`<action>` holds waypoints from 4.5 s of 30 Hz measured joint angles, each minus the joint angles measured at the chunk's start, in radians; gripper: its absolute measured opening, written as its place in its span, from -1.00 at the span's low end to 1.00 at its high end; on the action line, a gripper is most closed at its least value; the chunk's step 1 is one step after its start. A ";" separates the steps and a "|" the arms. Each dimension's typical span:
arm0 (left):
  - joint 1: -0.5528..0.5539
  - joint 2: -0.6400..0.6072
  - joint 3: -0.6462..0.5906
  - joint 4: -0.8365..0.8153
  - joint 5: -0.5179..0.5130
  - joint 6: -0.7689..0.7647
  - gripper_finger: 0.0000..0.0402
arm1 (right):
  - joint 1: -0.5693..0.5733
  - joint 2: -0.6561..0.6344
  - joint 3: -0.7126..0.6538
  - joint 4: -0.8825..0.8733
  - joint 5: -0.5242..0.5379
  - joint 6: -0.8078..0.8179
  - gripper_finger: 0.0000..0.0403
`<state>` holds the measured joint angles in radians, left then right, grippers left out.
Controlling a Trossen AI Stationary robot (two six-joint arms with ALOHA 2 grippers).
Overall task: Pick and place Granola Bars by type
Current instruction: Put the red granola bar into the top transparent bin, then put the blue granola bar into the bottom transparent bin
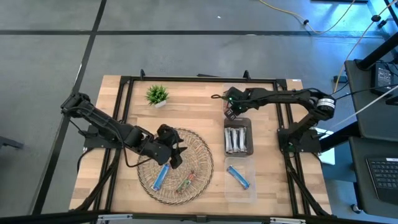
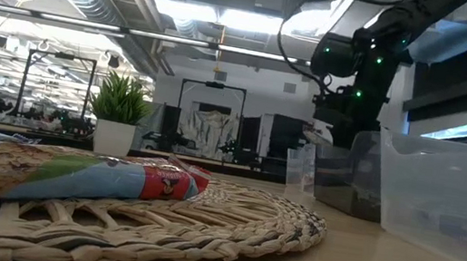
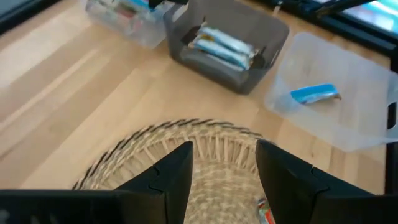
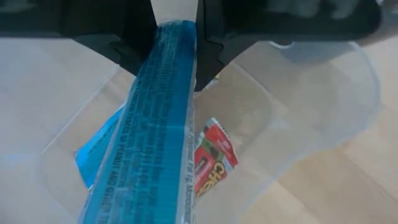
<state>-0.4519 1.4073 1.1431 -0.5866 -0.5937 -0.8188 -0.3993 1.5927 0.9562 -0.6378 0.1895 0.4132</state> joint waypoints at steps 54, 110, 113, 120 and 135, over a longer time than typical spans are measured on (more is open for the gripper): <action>-0.135 0.534 0.272 -0.583 0.509 -0.924 -0.16 | 0.045 -0.421 0.001 0.019 -0.021 -0.108 -0.16; -0.135 0.544 0.271 -0.552 0.457 -0.935 0.21 | 0.106 -0.472 0.001 0.005 -0.061 -0.101 -0.16; -0.135 0.544 0.271 -0.553 0.457 -0.925 0.21 | 0.106 -0.472 0.001 0.005 -0.061 -0.101 -0.16; -0.135 0.539 0.168 -0.426 0.512 -0.930 0.19 | 0.106 -0.472 0.001 0.005 -0.061 -0.102 -0.16; -0.134 0.531 0.114 -0.323 0.524 -0.887 -0.09 | 0.106 -0.472 0.001 0.005 -0.061 -0.104 -0.16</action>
<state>-0.5854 1.9379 1.2568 -0.9095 -0.0701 -1.7059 -0.2933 1.1210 0.9573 -0.6331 0.1280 0.3096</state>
